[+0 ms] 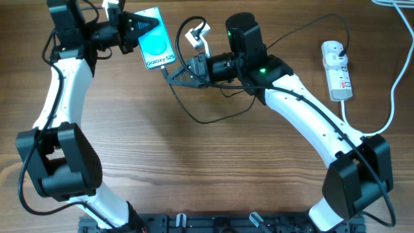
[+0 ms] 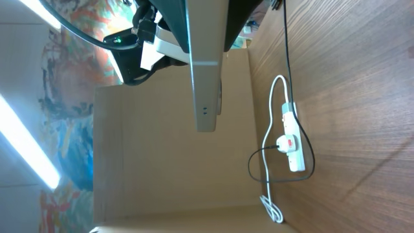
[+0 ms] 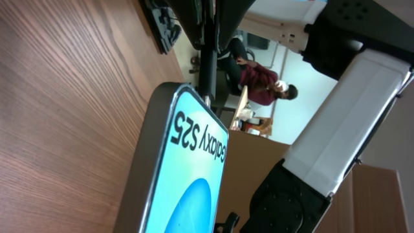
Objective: Plug charger to phone and switch on socket
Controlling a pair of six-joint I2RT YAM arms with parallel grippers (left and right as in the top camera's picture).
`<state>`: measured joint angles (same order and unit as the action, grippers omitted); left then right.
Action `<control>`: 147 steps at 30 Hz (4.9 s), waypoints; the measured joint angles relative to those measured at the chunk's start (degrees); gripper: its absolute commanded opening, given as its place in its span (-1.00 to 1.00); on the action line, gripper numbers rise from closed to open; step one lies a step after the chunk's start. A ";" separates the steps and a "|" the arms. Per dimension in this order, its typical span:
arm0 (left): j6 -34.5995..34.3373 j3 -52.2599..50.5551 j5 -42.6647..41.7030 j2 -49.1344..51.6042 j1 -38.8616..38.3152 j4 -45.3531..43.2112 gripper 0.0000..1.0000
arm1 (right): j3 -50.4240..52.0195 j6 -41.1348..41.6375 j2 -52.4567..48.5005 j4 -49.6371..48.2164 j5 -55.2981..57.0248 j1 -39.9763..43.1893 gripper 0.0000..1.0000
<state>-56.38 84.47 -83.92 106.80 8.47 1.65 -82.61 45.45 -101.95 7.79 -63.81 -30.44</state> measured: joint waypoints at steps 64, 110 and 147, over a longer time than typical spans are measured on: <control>-6.49 0.00 3.08 0.00 1.36 -0.39 -0.92 | 0.33 5.77 0.02 -4.04 3.26 0.02 -0.91; -4.79 0.00 2.23 0.00 1.33 -2.05 -0.92 | 0.37 8.28 0.00 -4.20 2.84 -0.39 -0.91; -3.93 0.00 3.48 0.00 1.88 -1.90 -0.92 | 0.04 -6.21 0.04 11.58 2.16 -0.76 -0.39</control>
<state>-60.31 84.47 -80.44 106.80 10.35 -0.25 -82.56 39.24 -101.91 19.38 -61.65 -31.20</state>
